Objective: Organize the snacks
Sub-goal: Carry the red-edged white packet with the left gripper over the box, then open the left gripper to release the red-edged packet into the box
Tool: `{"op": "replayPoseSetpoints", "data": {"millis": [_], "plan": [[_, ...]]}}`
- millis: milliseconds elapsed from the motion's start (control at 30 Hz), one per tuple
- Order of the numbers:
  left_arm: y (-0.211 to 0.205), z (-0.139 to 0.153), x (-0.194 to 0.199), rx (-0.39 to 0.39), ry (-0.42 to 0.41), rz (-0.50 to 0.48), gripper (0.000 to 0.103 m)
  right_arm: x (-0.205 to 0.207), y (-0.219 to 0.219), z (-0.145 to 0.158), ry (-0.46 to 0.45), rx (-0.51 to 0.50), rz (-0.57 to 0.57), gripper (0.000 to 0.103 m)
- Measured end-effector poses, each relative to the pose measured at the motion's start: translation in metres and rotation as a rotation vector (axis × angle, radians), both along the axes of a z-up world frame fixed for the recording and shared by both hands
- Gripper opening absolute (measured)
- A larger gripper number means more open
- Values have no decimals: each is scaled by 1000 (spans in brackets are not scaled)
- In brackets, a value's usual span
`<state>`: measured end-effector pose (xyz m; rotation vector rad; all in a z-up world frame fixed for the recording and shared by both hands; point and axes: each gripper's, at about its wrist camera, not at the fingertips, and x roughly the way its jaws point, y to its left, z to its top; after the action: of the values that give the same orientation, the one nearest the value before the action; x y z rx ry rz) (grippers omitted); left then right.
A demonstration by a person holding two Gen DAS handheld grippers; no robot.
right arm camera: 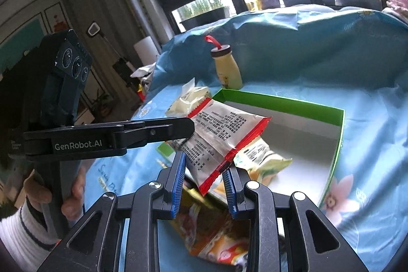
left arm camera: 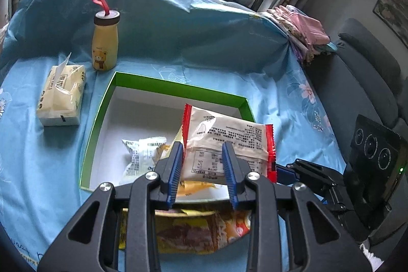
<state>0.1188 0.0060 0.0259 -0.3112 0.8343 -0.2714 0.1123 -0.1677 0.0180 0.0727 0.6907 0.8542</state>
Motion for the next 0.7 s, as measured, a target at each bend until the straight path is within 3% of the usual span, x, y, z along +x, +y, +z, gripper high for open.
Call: {"op": "replayPoseSetpoints", "data": {"millis": [400,700], "plan": [[15,-46,37,-38,123,43,31,48,16,-42,134,-29,7,31],[18,-63,48,-38,165,50,29,59,24,-56,157,-72,5,31]]}}
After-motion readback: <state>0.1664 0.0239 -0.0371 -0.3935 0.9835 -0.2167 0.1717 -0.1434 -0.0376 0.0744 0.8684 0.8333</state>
